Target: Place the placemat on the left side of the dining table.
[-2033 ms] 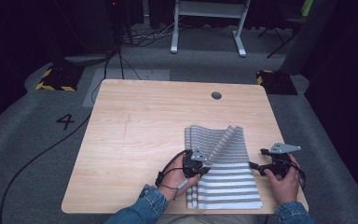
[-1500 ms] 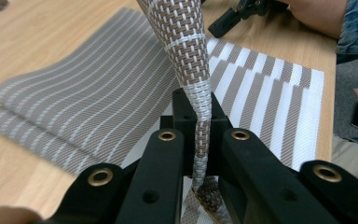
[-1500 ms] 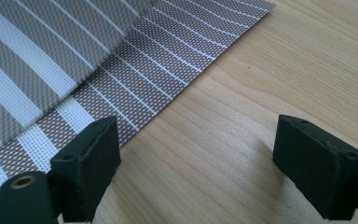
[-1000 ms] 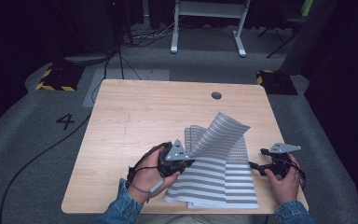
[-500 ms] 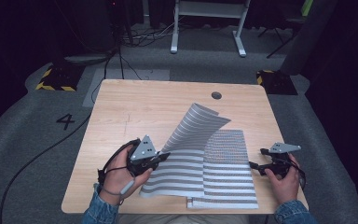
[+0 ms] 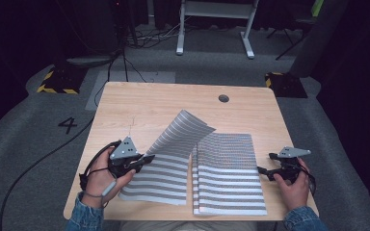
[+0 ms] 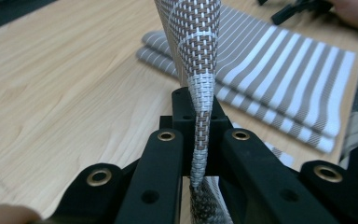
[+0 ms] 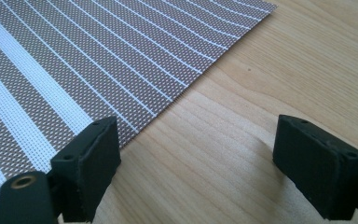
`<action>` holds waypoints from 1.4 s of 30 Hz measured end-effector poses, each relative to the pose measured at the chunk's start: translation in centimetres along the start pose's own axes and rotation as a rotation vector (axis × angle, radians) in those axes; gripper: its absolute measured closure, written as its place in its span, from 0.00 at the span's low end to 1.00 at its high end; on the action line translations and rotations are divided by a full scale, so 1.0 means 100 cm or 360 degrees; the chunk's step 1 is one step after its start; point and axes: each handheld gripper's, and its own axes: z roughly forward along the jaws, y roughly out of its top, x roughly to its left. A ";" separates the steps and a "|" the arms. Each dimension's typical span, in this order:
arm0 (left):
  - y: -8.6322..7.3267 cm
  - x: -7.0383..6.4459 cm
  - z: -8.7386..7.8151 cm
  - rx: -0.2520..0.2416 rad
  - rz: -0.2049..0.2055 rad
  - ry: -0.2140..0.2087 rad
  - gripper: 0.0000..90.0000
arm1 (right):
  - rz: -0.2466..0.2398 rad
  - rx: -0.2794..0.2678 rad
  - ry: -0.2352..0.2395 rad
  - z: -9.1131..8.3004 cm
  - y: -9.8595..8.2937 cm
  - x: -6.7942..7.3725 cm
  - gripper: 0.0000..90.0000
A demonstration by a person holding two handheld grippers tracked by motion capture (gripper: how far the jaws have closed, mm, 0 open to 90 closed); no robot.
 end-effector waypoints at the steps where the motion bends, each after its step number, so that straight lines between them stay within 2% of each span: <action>1: -0.003 0.004 0.001 0.0011 -0.0024 0.0006 0.98 | -0.0001 0.0000 -0.0001 0.000 0.000 0.000 0.17; 5: -0.015 0.020 0.007 0.0023 -0.0125 0.0030 0.98 | -0.0001 0.0000 -0.0001 0.000 0.000 0.000 0.17; 12: -0.031 0.041 0.019 0.0039 -0.0209 0.0048 0.98 | 0.0000 0.0000 -0.0001 0.000 0.000 0.000 0.17; 17: -0.038 0.052 0.032 0.0064 -0.0275 0.0171 0.98 | 0.0000 0.0000 -0.0001 0.000 0.000 0.000 0.17; 18: -0.040 0.054 0.034 0.0079 -0.0286 0.0176 0.98 | 0.0000 0.0000 -0.0001 0.000 0.000 0.000 0.17; 20: -0.043 0.057 0.038 0.0094 -0.0279 0.0209 0.95 | 0.0000 0.0000 -0.0001 0.000 0.000 0.000 0.17; 21: -0.044 0.059 0.040 0.0086 -0.0272 0.0238 0.91 | 0.0001 0.0000 -0.0001 0.000 0.000 0.000 0.17; 22: -0.046 0.063 0.044 0.0060 -0.0272 0.0322 0.81 | 0.0000 0.0001 0.0000 0.000 0.000 0.000 0.17; 23: -0.047 0.065 0.046 0.0056 -0.0270 0.0380 0.63 | 0.0001 0.0001 -0.0001 0.000 0.000 0.000 0.17; 24: -0.047 0.068 0.048 0.0067 -0.0282 0.0486 0.53 | 0.0000 0.0000 -0.0001 0.000 0.000 0.000 0.17; 25: -0.047 0.069 0.049 0.0071 -0.0277 0.0550 0.44 | 0.0000 0.0000 -0.0002 0.000 0.000 0.000 0.17; 26: -0.046 0.069 0.050 0.0067 -0.0265 0.0601 0.39 | 0.0001 0.0000 -0.0001 0.000 0.000 0.000 0.17; 28: -0.043 0.066 0.051 0.0065 -0.0265 0.0645 0.35 | 0.0001 0.0000 -0.0001 0.000 0.000 0.000 0.17; 30: -0.038 0.060 0.052 0.0087 -0.0224 0.0687 0.32 | 0.0000 0.0000 -0.0002 0.000 0.000 0.000 0.17; 32: -0.033 0.052 0.055 0.0064 -0.0225 0.0665 0.32 | 0.0000 0.0000 -0.0001 0.000 0.000 0.000 0.17; 36: -0.020 0.027 0.068 0.0053 -0.0186 0.0448 0.32 | 0.0000 0.0000 -0.0001 0.000 0.000 0.000 0.17; 37: -0.017 0.019 0.074 0.0067 -0.0177 0.0384 0.32 | 0.0001 0.0000 -0.0001 0.000 0.000 0.000 0.17; 39: -0.013 0.008 0.086 0.0113 -0.0141 0.0306 0.31 | 0.0001 0.0000 -0.0001 0.000 0.000 0.000 0.17; 42: -0.012 -0.005 0.105 0.0194 -0.0116 0.0229 0.29 | 0.0000 0.0000 -0.0001 0.000 0.000 0.000 0.17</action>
